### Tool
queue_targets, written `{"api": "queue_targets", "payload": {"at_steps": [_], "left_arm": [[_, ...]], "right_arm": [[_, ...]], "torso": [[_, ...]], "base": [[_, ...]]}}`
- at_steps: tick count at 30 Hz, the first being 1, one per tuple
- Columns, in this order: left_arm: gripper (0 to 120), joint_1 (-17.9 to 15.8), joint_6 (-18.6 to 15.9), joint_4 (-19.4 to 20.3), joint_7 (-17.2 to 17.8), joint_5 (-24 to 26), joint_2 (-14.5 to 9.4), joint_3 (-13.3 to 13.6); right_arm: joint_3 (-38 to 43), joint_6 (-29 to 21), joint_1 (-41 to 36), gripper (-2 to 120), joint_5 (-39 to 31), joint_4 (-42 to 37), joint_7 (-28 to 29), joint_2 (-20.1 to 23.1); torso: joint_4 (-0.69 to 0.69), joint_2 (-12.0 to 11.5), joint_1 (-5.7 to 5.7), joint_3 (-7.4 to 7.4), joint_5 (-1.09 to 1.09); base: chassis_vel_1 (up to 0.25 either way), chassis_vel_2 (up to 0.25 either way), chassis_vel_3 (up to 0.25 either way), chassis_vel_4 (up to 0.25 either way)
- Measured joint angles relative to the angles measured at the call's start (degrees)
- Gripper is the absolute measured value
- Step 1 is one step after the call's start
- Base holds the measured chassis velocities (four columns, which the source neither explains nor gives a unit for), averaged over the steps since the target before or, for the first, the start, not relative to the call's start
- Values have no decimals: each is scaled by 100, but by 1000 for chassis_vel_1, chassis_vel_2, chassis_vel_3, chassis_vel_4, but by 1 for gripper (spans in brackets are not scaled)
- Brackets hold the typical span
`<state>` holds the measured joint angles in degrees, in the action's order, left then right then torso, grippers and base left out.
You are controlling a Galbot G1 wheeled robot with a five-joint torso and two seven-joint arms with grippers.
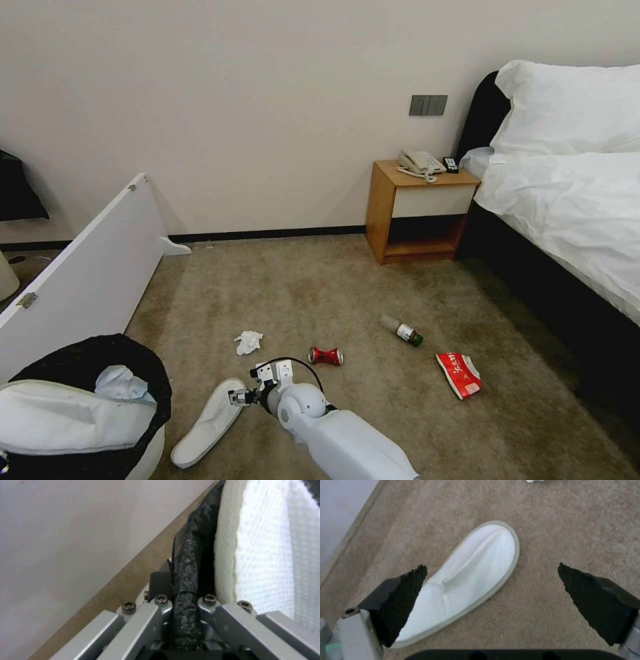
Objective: Pick up the trash bin, then pick up the garbage from the floor and place it into the trash bin.
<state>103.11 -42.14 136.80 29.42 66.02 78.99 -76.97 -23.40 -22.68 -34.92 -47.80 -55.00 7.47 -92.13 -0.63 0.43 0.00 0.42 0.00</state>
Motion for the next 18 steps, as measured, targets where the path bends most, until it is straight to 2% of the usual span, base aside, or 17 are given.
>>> {"api": "queue_targets", "payload": {"at_steps": [8, 18], "left_arm": [[3, 2, 0, 53, 0, -94, 108, 53], [3, -15, 0, 58, 0, -116, 120, 74]], "right_arm": [[12, 323, 61, 100, 347, 444, -386, 0], [44, 577, 146, 100, 545, 686, -861, 0]], "torso": [[0, 0, 0, 0, 0], [0, 0, 0, 0, -1]], "base": [[0, 0, 0, 0], [0, 0, 0, 0]]}}
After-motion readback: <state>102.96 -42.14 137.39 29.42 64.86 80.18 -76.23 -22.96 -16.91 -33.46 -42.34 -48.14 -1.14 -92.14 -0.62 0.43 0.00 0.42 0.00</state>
